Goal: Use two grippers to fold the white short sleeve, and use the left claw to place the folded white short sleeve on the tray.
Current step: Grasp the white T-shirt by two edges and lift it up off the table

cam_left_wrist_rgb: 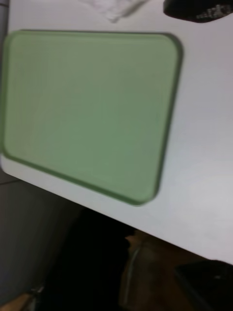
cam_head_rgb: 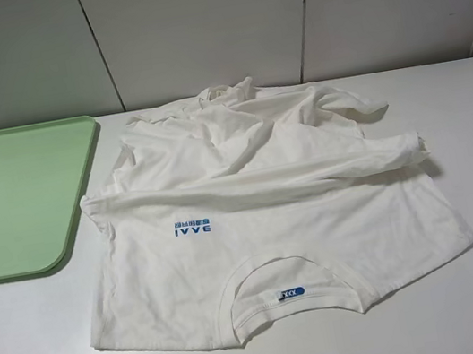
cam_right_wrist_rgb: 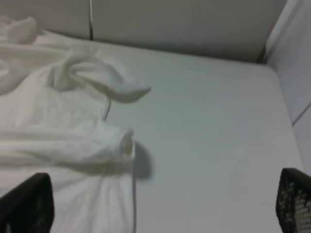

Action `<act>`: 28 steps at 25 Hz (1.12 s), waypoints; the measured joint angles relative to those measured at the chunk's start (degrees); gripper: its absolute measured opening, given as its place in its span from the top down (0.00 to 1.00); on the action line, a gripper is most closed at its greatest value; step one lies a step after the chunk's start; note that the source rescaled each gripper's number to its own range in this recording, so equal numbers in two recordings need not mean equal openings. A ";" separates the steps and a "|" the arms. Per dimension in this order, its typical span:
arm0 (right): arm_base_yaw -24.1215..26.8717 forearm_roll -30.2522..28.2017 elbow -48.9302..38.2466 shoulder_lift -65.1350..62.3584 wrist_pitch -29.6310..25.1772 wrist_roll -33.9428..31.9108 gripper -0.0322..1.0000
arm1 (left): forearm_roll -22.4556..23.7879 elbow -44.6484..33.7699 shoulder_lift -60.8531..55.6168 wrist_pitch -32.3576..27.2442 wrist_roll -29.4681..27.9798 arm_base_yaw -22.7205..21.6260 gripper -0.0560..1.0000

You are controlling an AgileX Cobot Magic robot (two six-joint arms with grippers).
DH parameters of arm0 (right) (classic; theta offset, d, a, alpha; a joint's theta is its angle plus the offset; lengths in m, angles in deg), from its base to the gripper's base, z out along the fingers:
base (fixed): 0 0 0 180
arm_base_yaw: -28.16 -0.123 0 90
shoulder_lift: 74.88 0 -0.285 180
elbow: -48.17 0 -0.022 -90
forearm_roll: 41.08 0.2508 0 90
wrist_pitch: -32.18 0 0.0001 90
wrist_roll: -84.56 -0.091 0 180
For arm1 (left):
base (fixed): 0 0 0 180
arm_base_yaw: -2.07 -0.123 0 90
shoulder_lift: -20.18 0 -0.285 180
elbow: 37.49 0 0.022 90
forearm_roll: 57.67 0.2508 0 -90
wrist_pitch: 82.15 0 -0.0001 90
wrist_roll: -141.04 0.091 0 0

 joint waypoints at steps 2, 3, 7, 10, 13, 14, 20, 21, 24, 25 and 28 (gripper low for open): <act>0.00 0.00 1.88 2.22 1.13 0.78 0.00 | 0.00 3.27 5.77 2.79 0.14 0.00 0.03; 0.00 0.00 3.81 4.86 2.06 1.61 0.00 | -0.06 5.17 8.88 3.91 0.52 0.00 0.03; 0.00 0.32 12.12 16.15 4.86 5.13 0.00 | -0.06 12.85 20.14 5.61 5.78 0.00 0.03; 0.00 3.17 19.03 25.08 5.74 9.79 0.00 | -0.18 16.73 26.20 5.60 9.88 0.00 0.03; -0.84 8.83 26.36 34.94 6.00 15.87 0.00 | -1.91 22.66 34.63 5.60 16.26 0.00 0.04; -1.58 10.18 27.71 37.09 6.08 17.05 0.00 | -3.64 24.99 37.07 5.42 18.23 0.00 0.04; -7.77 13.10 31.78 46.14 6.26 21.82 0.00 | -8.87 29.80 52.48 5.39 27.26 10.90 0.04; -13.16 13.53 32.70 51.21 6.19 24.05 0.00 | -8.67 29.80 54.20 5.39 27.57 12.71 0.04; -19.30 13.70 32.75 57.02 6.11 26.30 0.00 | -7.81 29.80 60.48 5.96 28.08 20.37 0.04; -20.82 13.70 32.75 58.68 6.16 26.98 0.00 | -7.66 29.80 62.37 6.24 28.13 22.26 0.04; -24.98 13.70 32.75 64.12 7.34 28.61 0.00 | -7.61 29.80 69.21 7.49 28.19 28.40 0.04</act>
